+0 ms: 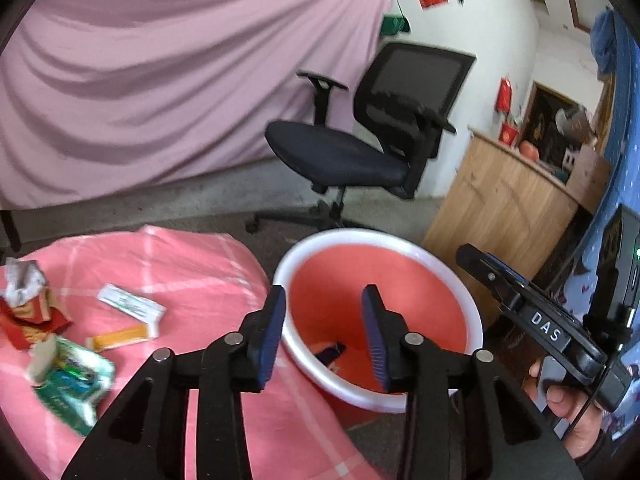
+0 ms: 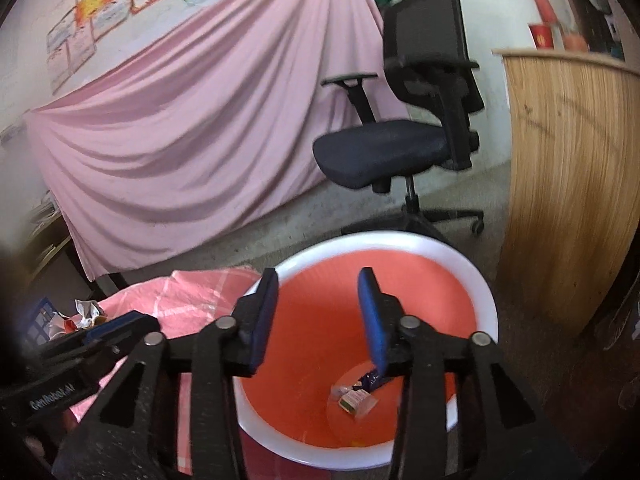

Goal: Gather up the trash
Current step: 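Move both tools back over the table trash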

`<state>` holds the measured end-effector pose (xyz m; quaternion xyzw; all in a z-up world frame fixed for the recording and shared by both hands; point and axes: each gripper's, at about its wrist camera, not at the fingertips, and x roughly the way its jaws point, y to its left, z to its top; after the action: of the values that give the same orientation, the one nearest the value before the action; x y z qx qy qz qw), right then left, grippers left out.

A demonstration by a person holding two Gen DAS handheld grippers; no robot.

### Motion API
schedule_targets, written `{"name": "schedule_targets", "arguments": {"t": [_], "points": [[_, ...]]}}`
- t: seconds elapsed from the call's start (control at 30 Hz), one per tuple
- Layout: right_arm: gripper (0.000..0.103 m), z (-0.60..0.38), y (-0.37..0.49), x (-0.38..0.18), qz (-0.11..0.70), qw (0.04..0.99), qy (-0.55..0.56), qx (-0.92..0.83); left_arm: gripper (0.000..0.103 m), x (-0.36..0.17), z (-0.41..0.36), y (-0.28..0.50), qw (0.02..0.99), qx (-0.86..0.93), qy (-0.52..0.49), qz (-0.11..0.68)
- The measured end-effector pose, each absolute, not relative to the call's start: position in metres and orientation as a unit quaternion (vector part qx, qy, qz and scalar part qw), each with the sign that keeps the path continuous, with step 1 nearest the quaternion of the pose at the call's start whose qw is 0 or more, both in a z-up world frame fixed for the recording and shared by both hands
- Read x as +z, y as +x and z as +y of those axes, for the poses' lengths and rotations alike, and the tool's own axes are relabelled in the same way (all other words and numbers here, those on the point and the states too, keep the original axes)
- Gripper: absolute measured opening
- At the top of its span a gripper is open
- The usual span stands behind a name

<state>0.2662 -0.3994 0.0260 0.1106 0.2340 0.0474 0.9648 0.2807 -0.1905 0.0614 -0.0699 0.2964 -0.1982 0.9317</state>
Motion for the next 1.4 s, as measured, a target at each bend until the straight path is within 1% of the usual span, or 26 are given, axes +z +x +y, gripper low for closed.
{"name": "schedule_targets", "arguments": {"t": [0.03,0.07,0.13,0.17,0.23,0.27,0.3,0.33,0.37,0.53,0.63,0.83,1.1,1.33,1.4], "points": [[0.072,-0.396,0.264,0.029,0.227,0.967,0.107,0.049,0.045,0.065,-0.184,0.277,0.936,-0.190,-0.072,0.288],[0.074,-0.392,0.262,0.033,0.216,0.970,0.103,0.052,0.051,0.068,-0.177,0.273,0.940,-0.182,-0.075,0.279],[0.084,-0.384,0.258,0.039,0.197,0.974,0.098,0.058,0.055,0.074,-0.162,0.263,0.949,-0.164,-0.081,0.258],[0.086,-0.380,0.256,0.042,0.189,0.975,0.097,0.061,0.057,0.078,-0.153,0.258,0.953,-0.155,-0.084,0.248],[0.097,-0.371,0.251,0.048,0.167,0.979,0.095,0.071,0.069,0.082,-0.137,0.249,0.958,-0.138,-0.087,0.235],[0.100,-0.367,0.249,0.051,0.158,0.980,0.095,0.075,0.085,0.084,-0.128,0.243,0.962,-0.125,-0.090,0.225],[0.103,-0.363,0.246,0.054,0.147,0.981,0.095,0.079,0.097,0.085,-0.121,0.237,0.966,-0.113,-0.093,0.214],[0.103,-0.356,0.242,0.058,0.131,0.983,0.097,0.086,0.100,0.088,-0.112,0.230,0.971,-0.096,-0.098,0.196],[0.103,-0.351,0.240,0.061,0.121,0.984,0.097,0.091,0.101,0.090,-0.103,0.221,0.976,-0.081,-0.103,0.174],[0.103,-0.320,0.218,0.078,0.051,0.988,0.081,0.125,0.101,0.098,-0.066,0.191,0.986,-0.033,-0.114,0.116],[0.103,-0.300,0.207,0.084,0.020,0.987,0.070,0.146,0.101,0.100,-0.048,0.179,0.989,-0.008,-0.109,0.099],[0.103,-0.261,0.195,0.092,-0.009,0.981,0.055,0.183,0.101,0.096,-0.012,0.152,0.991,0.044,-0.100,0.077],[0.103,-0.208,0.192,0.081,0.009,0.973,0.011,0.232,0.101,0.078,0.037,0.117,0.988,0.098,-0.081,0.082],[0.103,-0.166,0.196,0.061,0.045,0.963,-0.055,0.259,0.101,0.052,0.065,0.110,0.982,0.123,-0.056,0.135],[0.103,-0.163,0.200,0.057,0.057,0.961,-0.059,0.265,0.101,0.045,0.070,0.114,0.979,0.123,-0.050,0.153]]}}
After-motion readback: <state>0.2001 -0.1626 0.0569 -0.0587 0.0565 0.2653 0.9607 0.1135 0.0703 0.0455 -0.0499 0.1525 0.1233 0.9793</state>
